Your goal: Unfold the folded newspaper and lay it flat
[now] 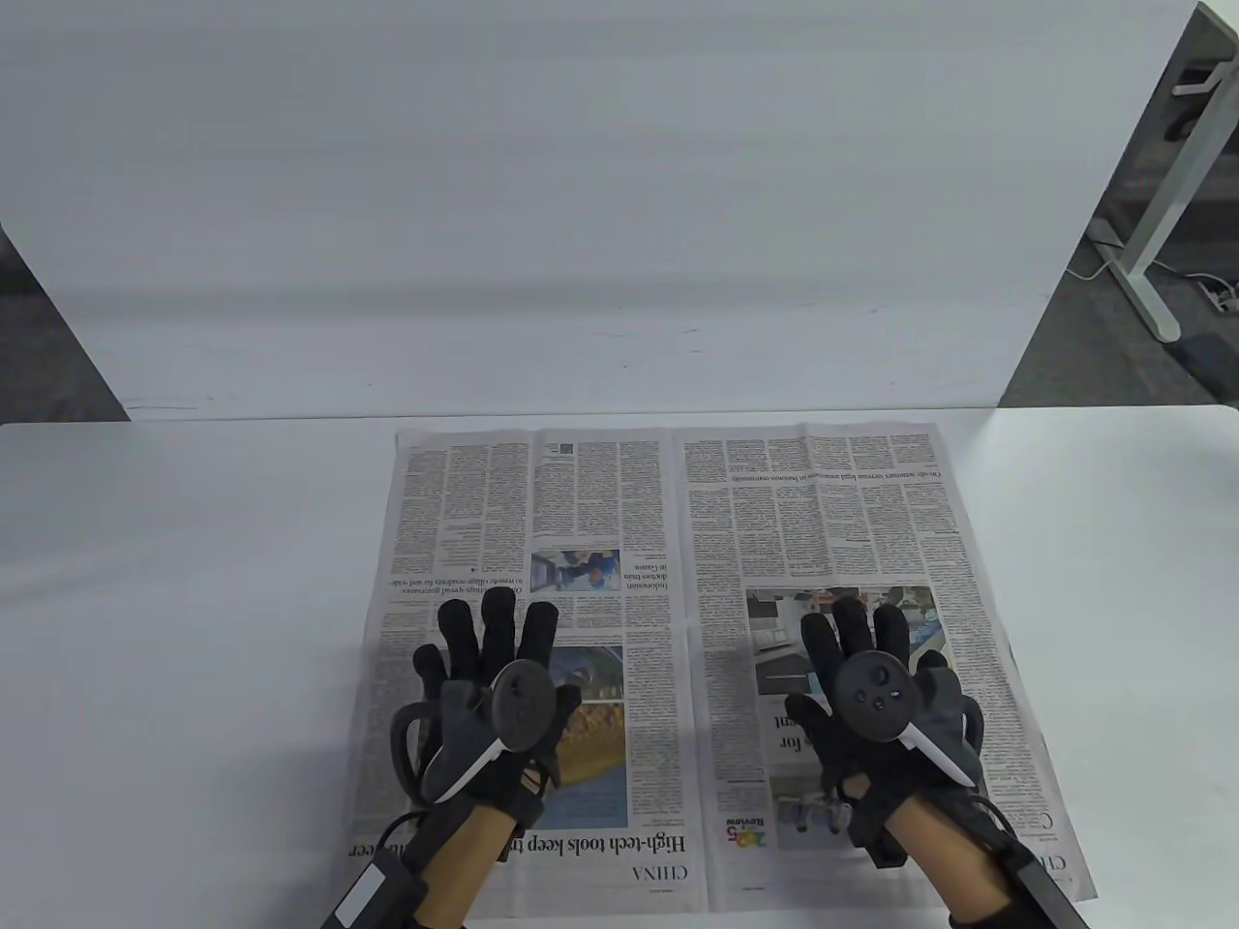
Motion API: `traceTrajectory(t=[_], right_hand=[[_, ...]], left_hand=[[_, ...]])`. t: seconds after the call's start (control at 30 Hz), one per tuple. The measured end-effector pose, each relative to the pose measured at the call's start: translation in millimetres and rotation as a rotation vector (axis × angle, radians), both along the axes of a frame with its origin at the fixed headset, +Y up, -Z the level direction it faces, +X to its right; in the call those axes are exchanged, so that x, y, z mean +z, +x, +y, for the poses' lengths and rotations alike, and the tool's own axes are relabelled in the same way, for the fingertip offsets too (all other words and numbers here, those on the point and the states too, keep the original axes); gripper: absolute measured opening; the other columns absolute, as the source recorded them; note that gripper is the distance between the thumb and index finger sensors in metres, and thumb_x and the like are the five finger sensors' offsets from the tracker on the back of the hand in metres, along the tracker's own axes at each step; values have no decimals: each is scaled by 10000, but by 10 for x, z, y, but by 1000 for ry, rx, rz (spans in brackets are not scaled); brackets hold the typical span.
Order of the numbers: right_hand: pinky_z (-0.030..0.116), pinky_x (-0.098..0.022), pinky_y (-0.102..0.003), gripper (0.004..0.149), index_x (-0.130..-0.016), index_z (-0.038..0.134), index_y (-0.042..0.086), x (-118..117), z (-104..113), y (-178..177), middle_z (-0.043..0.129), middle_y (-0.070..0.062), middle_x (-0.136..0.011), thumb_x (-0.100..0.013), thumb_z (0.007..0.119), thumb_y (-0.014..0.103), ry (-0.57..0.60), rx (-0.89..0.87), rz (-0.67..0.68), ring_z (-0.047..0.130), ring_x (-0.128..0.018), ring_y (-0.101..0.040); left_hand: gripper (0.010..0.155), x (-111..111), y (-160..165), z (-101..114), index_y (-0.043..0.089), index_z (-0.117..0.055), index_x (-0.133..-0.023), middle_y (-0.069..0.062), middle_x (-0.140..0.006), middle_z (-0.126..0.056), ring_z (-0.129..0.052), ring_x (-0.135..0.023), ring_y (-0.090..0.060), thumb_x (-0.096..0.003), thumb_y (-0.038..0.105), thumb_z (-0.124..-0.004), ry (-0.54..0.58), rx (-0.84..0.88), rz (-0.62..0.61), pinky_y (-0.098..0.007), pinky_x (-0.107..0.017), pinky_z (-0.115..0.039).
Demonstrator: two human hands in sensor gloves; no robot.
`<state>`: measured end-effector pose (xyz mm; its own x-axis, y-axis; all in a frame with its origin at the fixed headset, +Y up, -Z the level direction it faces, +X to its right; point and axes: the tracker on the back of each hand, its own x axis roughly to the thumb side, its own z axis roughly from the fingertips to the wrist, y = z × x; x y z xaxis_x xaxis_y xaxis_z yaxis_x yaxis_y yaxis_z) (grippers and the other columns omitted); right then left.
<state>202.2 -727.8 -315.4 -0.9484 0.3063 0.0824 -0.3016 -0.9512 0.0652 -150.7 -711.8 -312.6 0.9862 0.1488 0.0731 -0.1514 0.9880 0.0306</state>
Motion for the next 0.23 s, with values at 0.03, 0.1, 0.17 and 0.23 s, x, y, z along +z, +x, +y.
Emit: traceTrajectory(t=[0.03,0.1,0.17,0.23], right_hand=[[222,-610,-813,788,-1043,281,315,-2,-9,-3,97,-78,-1141,-426,714,548,-3,0,3,60,-1024,-490],[222,-610,-813,790,-1044,282,314,-3,-21,0,92,-79,-1140,-425,714,547,-11,2,1,58,-1023,-490],[222,-610,-813,789,-1042,278,316,-2,-20,9,80,-77,-1137,-426,713,548,-10,-1,-2,53,-1022,-491],[222,-611,-812,791,-1042,274,316,-5,-12,20,77,-75,-1137,-426,713,548,-6,-5,-8,52,-1022,-490]], left_hand=[[793,-1,-1,-1,375,-177,-1057,-83,-1131,-13,-35,-1038,-528,-459,562,-664,-2,0,2,-764,-711,-223],[791,-1,6,2,375,-180,-1057,-83,-1132,-14,-36,-1038,-527,-460,560,-664,-2,1,2,-763,-712,-220],[791,5,18,0,374,-182,-1058,-84,-1132,-18,-38,-1040,-525,-459,560,-664,-3,-6,-3,-763,-712,-221],[791,7,27,-2,375,-181,-1058,-83,-1133,-17,-35,-1040,-524,-460,560,-664,-8,1,-6,-763,-712,-220]])
